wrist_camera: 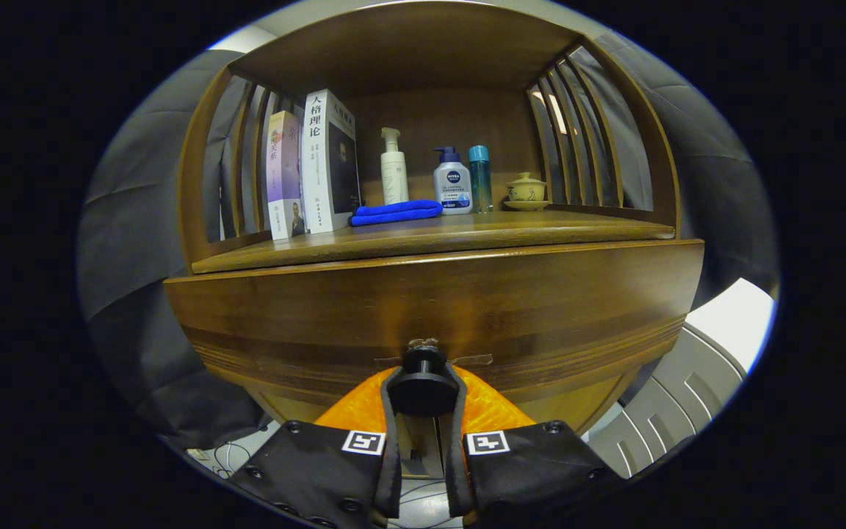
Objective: Pull open the drawer, take out the items inside it, and place them on the countertop above the cabinet.
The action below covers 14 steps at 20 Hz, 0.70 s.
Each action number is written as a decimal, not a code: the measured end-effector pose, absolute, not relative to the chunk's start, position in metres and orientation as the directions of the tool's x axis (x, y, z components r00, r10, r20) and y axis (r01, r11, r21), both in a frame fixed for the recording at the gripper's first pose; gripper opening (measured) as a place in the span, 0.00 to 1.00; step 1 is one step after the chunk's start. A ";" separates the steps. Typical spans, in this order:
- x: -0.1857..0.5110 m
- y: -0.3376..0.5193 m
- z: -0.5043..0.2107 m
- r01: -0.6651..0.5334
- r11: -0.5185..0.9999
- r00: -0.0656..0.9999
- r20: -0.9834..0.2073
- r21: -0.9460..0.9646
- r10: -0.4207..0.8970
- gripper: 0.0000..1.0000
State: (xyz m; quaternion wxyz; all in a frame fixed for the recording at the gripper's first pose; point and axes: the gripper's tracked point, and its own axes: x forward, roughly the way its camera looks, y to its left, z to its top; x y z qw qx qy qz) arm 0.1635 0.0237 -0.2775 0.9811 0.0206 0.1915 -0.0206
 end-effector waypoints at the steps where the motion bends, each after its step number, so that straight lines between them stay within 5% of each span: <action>1: 0.157 0.023 -0.277 0.044 0.999 0.927 -0.373 0.030 -0.030 0.27; 14: 0.071 0.027 -0.275 -0.005 1.000 0.942 -0.336 0.023 0.013 0.26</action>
